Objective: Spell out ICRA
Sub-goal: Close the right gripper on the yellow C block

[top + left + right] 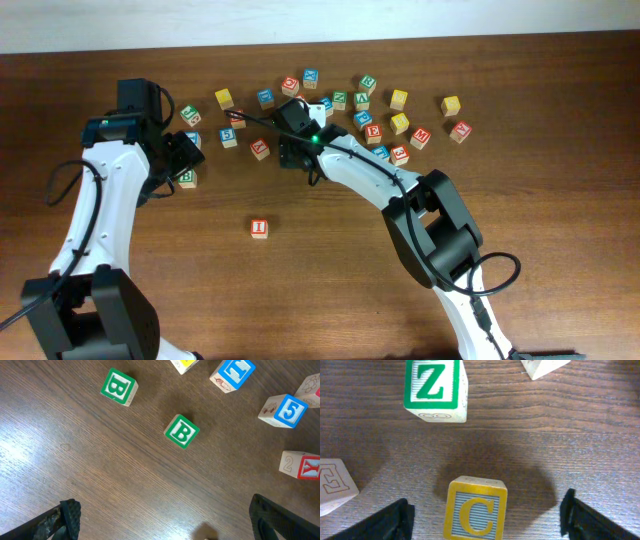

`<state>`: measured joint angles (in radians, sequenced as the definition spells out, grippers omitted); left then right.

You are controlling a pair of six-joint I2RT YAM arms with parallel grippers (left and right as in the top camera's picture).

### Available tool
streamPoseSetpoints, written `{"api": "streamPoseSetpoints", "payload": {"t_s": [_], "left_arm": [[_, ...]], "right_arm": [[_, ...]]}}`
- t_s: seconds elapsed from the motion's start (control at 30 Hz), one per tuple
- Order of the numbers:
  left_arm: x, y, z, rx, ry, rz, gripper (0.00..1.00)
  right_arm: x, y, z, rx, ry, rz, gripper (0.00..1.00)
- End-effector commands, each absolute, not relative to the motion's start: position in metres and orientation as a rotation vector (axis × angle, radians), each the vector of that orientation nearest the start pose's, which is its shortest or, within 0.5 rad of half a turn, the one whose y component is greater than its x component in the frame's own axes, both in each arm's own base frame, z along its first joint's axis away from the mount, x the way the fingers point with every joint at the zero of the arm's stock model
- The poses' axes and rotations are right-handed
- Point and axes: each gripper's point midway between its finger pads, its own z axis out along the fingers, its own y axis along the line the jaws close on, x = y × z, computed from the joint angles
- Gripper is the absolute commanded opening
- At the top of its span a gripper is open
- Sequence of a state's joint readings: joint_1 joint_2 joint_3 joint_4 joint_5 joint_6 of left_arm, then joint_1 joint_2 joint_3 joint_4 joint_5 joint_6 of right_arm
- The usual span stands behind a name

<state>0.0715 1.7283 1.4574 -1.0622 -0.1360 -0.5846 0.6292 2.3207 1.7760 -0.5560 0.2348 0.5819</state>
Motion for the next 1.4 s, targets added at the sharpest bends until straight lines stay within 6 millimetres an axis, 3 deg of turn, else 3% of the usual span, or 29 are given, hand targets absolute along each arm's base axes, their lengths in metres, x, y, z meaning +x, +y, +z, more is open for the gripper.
{"api": "streamPoseSetpoints", "payload": {"t_s": [0.0, 0.2, 0.83, 0.9, 1.0, 1.2, 1.37], "left_arm": [[0.367, 0.052, 0.126, -0.962, 2.717, 0.121, 0.99], [0.367, 0.052, 0.126, -0.962, 2.717, 0.121, 0.99], [0.367, 0.052, 0.126, -0.962, 2.717, 0.121, 0.99], [0.367, 0.052, 0.126, -0.962, 2.717, 0.121, 0.99], [0.367, 0.052, 0.126, -0.962, 2.717, 0.121, 0.99], [0.367, 0.052, 0.126, -0.962, 2.717, 0.121, 0.99], [0.367, 0.052, 0.126, -0.962, 2.717, 0.121, 0.99]], "right_arm": [[0.467, 0.286, 0.008, 0.020, 2.631, 0.075, 0.82], [0.469, 0.287, 0.008, 0.022, 2.625, 0.081, 0.87], [0.471, 0.288, 0.010, 0.024, 2.616, 0.089, 0.86], [0.471, 0.288, 0.010, 0.024, 2.615, 0.090, 0.82], [0.473, 0.286, 0.013, 0.033, 2.610, 0.093, 0.65], [0.473, 0.286, 0.015, 0.033, 2.610, 0.099, 0.58], [0.475, 0.284, 0.018, 0.041, 2.602, 0.098, 0.40]]}}
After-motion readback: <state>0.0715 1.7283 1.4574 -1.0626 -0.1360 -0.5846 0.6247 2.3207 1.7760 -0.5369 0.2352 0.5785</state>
